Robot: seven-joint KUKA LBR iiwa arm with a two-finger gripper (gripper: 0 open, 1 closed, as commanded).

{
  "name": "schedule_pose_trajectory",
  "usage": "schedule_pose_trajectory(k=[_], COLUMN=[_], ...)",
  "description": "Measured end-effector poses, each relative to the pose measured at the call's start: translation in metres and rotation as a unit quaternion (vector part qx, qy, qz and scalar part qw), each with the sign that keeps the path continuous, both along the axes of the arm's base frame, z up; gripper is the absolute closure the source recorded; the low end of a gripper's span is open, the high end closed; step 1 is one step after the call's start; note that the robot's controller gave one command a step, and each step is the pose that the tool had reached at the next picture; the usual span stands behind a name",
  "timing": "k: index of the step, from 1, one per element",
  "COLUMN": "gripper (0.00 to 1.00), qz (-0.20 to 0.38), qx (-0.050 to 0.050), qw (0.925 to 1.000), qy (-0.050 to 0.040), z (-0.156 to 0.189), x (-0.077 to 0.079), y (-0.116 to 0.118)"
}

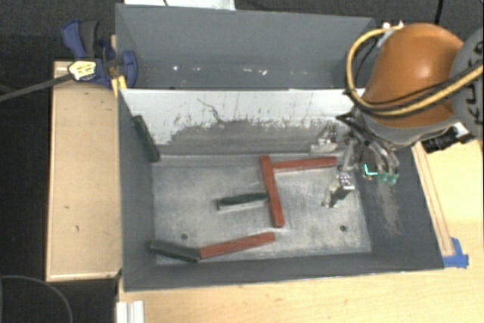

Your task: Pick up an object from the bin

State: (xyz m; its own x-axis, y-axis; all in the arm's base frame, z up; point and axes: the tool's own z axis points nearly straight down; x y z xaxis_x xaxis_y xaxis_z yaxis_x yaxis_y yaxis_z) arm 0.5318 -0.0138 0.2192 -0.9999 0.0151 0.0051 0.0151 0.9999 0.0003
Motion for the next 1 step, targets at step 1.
schedule_pose_trajectory(k=[1], gripper=[0.00], qz=[0.000], qx=[0.000], qw=[1.0000], qy=[-0.0041], z=[0.0039], x=[0.0016], y=[0.0000])
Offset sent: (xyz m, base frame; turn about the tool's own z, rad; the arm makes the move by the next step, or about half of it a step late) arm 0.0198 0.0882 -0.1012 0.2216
